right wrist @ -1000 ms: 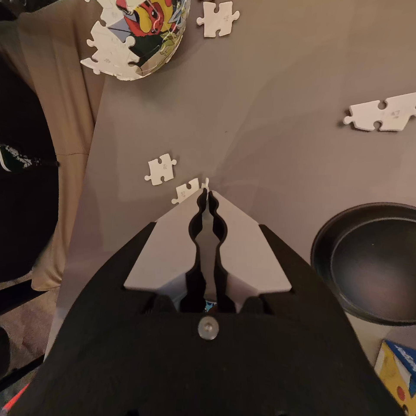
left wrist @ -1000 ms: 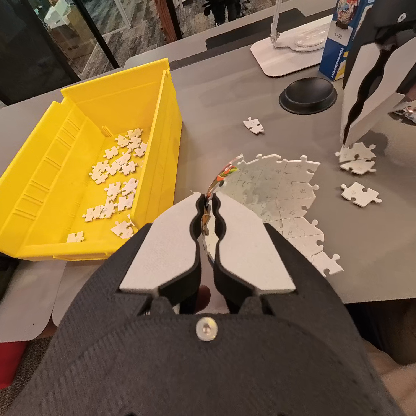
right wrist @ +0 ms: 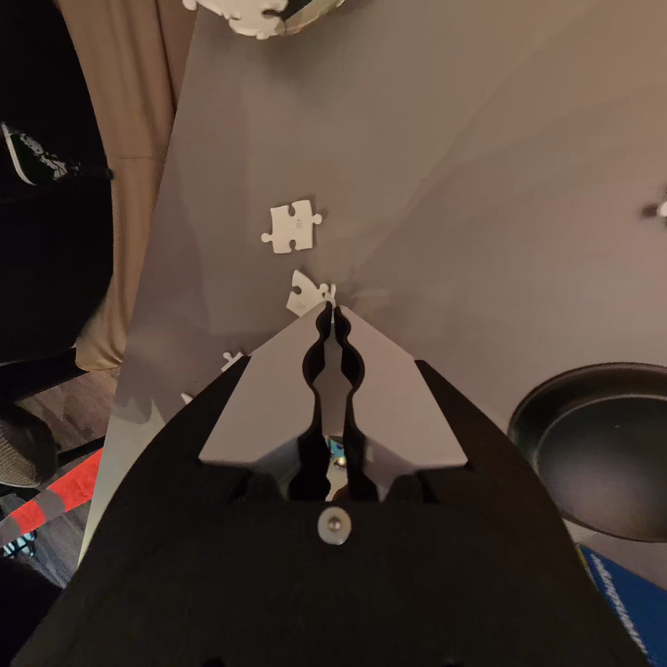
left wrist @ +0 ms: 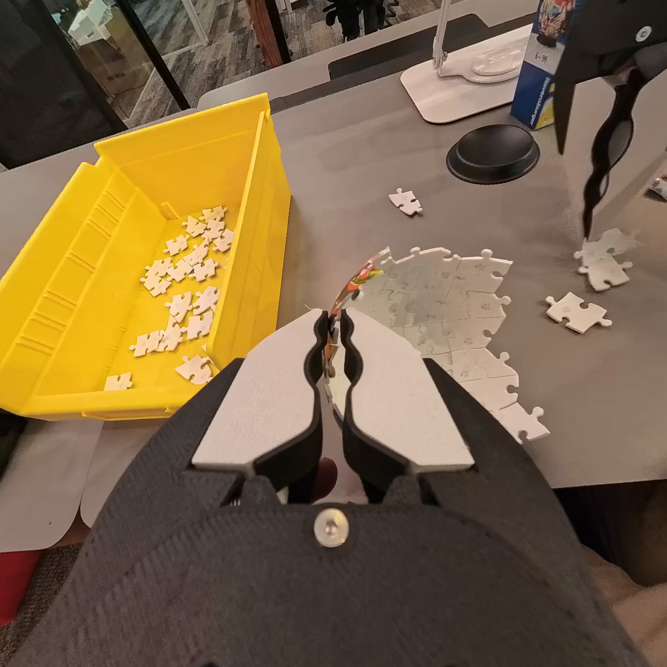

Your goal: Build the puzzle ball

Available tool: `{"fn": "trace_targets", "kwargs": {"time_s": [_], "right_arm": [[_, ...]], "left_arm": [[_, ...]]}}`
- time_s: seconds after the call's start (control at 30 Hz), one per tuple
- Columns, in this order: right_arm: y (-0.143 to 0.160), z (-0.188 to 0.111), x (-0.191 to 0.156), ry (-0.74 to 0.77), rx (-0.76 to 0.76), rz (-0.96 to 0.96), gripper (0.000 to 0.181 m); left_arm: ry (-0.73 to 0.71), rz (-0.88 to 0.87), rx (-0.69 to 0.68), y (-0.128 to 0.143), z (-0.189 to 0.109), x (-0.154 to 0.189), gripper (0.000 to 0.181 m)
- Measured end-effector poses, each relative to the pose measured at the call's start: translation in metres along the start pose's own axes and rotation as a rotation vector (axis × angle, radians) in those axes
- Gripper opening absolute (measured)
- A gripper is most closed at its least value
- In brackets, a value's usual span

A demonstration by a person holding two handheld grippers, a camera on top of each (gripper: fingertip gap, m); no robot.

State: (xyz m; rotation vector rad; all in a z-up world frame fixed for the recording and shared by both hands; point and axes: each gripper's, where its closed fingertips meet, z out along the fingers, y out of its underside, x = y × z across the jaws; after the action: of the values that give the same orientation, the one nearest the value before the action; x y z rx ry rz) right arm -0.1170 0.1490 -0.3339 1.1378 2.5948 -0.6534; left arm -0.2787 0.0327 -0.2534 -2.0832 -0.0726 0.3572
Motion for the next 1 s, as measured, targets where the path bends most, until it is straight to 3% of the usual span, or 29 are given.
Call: {"fn": "trace_targets", "kwargs": {"time_s": [0.23,0.5,0.8,1.0], "right_arm": [[-0.001,-0.011,-0.007,0.030,0.091,0.016,0.000],[0.008,-0.003,0.007,0.044,-0.030,0.019,0.000],[0.009,-0.010,-0.001,0.034,0.013,0.032,0.000],[-0.008,-0.009,-0.007,-0.021,0.038,-0.049,0.000]], "left_arm": [[0.004,0.003,-0.001,0.000,0.001,0.002,0.006],[-0.002,0.010,-0.001,-0.001,0.000,0.002,0.006],[0.006,0.008,-0.001,0.000,0.001,0.003,0.006],[0.006,0.014,-0.003,0.000,0.001,0.005,0.006]]}}
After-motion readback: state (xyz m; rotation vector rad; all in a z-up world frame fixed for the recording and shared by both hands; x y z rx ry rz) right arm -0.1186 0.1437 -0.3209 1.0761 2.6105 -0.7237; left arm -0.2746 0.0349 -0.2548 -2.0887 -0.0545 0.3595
